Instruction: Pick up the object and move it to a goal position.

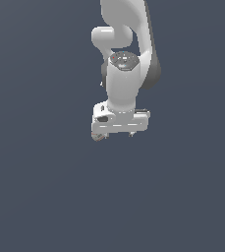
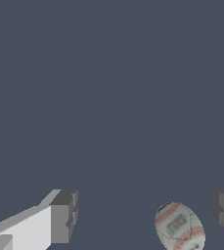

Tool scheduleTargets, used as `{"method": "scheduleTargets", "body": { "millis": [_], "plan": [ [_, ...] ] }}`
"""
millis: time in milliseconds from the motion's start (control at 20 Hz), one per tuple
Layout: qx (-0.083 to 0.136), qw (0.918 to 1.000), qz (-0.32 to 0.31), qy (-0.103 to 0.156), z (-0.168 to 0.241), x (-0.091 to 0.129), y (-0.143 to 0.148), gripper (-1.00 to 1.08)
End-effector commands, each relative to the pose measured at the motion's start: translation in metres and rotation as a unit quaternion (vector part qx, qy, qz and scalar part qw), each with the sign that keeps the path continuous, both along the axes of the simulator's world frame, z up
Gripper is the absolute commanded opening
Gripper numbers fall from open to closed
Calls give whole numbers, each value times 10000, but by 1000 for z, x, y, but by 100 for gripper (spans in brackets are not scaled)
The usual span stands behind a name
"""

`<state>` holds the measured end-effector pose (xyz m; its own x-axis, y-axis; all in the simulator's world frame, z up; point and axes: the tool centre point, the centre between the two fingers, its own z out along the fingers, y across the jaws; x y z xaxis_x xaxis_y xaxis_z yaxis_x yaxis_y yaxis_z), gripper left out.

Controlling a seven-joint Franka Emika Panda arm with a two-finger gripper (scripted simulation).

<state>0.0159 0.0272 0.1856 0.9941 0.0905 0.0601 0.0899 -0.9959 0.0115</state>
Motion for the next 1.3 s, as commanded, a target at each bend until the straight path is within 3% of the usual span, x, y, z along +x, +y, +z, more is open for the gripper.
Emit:
{"method": "scheduleTargets", "body": {
  "millis": [0, 850, 1250],
  "plan": [
    [0, 10000, 0, 0, 0, 0, 0, 100],
    [130, 9997, -184, -107, 13, 3, -5, 100],
    [156, 9979, -622, -68, 4, -3, -12, 100]
  ]
}}
